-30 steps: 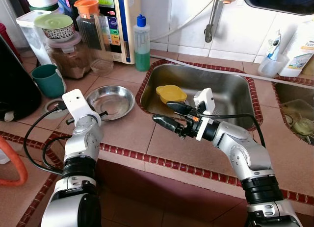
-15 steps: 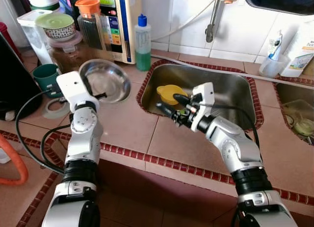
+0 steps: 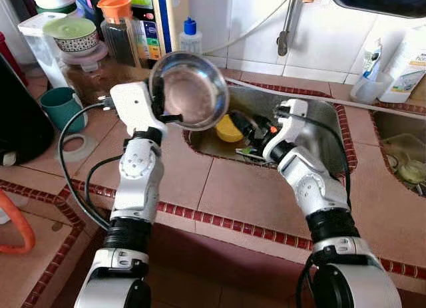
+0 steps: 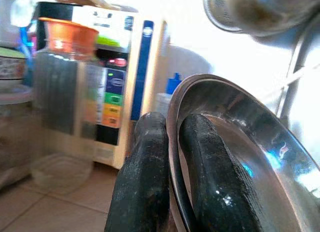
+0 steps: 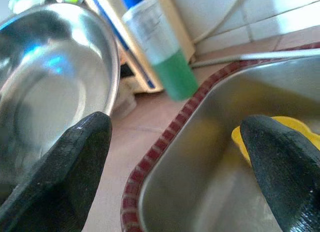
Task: Kitchen organization
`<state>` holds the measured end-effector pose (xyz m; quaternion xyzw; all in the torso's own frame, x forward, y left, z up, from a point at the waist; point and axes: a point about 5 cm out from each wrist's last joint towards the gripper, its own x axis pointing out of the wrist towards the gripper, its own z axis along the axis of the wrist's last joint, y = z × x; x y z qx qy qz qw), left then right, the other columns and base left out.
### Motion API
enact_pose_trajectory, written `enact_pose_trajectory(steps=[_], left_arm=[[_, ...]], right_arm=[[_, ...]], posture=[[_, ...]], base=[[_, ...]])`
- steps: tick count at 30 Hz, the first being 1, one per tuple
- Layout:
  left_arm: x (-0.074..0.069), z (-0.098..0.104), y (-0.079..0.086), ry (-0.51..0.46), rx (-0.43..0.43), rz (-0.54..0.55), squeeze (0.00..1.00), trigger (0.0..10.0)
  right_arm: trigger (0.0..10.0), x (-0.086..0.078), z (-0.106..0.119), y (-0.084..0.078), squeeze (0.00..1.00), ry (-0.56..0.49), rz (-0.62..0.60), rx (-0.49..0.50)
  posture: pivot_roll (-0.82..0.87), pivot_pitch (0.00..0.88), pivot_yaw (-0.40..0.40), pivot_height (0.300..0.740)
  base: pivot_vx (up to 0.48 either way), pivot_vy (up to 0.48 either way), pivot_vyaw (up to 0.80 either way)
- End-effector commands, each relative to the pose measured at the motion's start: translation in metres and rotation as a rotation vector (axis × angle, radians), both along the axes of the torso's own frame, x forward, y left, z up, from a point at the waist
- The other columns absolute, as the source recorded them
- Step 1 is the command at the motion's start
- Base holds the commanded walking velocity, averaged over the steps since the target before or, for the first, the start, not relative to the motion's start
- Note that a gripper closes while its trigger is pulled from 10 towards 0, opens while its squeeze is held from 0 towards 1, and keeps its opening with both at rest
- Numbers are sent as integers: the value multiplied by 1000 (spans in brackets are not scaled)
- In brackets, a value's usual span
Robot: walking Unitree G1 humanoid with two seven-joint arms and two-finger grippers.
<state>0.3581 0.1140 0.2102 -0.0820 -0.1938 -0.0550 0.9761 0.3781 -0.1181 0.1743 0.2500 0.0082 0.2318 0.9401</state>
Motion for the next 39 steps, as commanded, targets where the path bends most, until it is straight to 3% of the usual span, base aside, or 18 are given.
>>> enact_pose_trajectory(steps=[1, 13, 20, 26, 27, 28, 29, 35, 39], left_arm=[[-4, 6, -7, -37, 20, -36, 0, 0], [-6, 5, -13, -42, 40, -69, 0, 0], [-9, 2, -21, -34, 35, -109, 0, 0], [-10, 3, -21, -37, 33, -113, 0, 0], [-10, 3, -21, -38, 33, -117, 0, 0], [-10, 3, -21, -38, 33, -117, 0, 0], [-10, 3, -22, -39, 32, -120, 0, 0], [-13, 9, -27, -68, 9, -162, 0, 0], [-15, 8, -30, -67, 4, -180, 0, 0]], right_arm=[[10000, 4, 6, -1, 0, -7, -22, 30], [10000, 8, 8, -2, 0, -19, -37, 61], [10000, 10, 15, 15, 0, -34, 37, 115], [10000, 11, 11, 20, 0, -15, 51, 95], [7020, 11, 9, 21, 0, -3, 46, 90], [7020, 11, 9, 21, 0, -3, 46, 90], [0, 11, 7, 20, 0, 10, 33, 85], [0, 18, 2, 8, 0, 99, -67, 78], [0, 21, 7, 5, 0, 93, -84, 94]], posture=[[27, 28, 30, 740], [26, 29, 33, 740], [30, 28, 36, 740], [32, 30, 35, 740], [30, 31, 34, 740], [30, 31, 34, 740], [30, 31, 33, 740], [26, 36, 33, 740], [26, 37, 32, 740]], base=[[0, 0, 0], [0, 0, 0], [0, 0, 0], [0, 0, 0], [0, 0, 0], [0, 0, 0], [0, 0, 0], [0, 0, 0], [0, 0, 0]])
